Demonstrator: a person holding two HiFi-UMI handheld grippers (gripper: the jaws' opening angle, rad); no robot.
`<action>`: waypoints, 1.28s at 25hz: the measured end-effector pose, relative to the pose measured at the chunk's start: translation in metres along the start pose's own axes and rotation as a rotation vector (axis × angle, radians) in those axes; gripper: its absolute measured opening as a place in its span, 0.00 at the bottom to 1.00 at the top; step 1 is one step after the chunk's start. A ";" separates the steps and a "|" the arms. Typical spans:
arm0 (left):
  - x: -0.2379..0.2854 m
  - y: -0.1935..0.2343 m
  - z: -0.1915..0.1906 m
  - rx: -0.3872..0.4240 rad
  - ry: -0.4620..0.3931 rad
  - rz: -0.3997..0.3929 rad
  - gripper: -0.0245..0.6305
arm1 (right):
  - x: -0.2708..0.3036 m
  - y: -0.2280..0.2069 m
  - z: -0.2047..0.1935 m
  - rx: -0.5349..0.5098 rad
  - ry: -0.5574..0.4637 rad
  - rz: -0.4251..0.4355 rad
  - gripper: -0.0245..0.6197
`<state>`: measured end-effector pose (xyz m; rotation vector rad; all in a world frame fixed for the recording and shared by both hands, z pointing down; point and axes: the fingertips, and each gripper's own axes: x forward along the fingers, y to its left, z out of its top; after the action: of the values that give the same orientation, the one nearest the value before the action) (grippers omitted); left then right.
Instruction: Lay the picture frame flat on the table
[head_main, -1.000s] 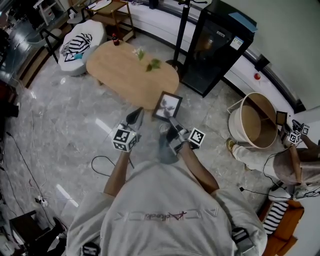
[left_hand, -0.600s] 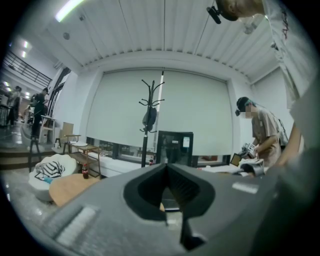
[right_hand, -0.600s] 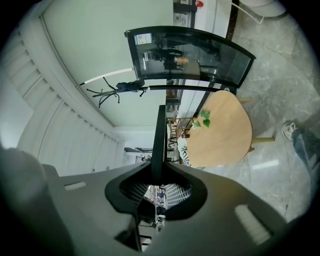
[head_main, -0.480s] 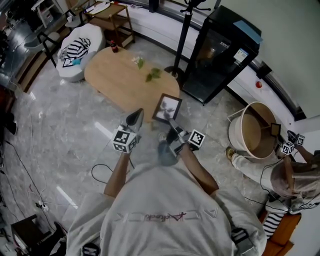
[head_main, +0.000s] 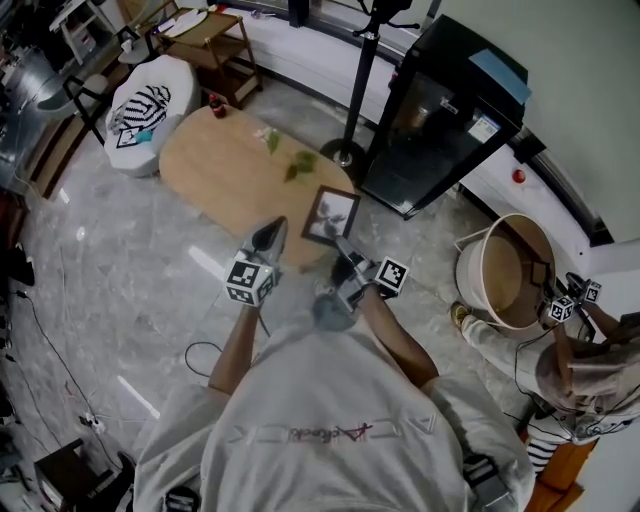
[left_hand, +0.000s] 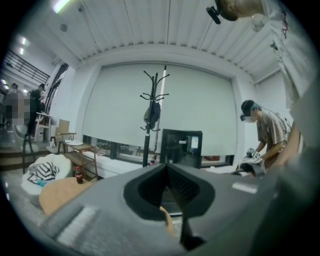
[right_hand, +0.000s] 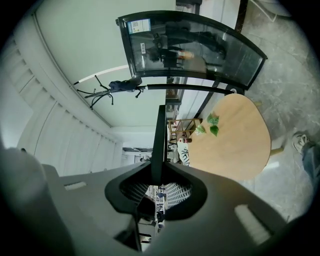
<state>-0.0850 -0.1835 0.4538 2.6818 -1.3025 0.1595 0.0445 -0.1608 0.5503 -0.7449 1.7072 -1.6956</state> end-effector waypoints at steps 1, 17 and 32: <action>0.009 0.004 0.001 0.000 0.002 0.000 0.04 | 0.006 -0.001 0.008 0.001 0.000 0.000 0.15; 0.103 0.059 0.007 -0.028 0.031 0.043 0.04 | 0.080 -0.023 0.087 0.033 0.044 -0.033 0.15; 0.132 0.079 -0.014 -0.055 0.082 0.078 0.04 | 0.109 -0.047 0.110 0.082 0.076 -0.047 0.15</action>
<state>-0.0657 -0.3307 0.4967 2.5521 -1.3666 0.2360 0.0551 -0.3157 0.5949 -0.6966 1.6712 -1.8361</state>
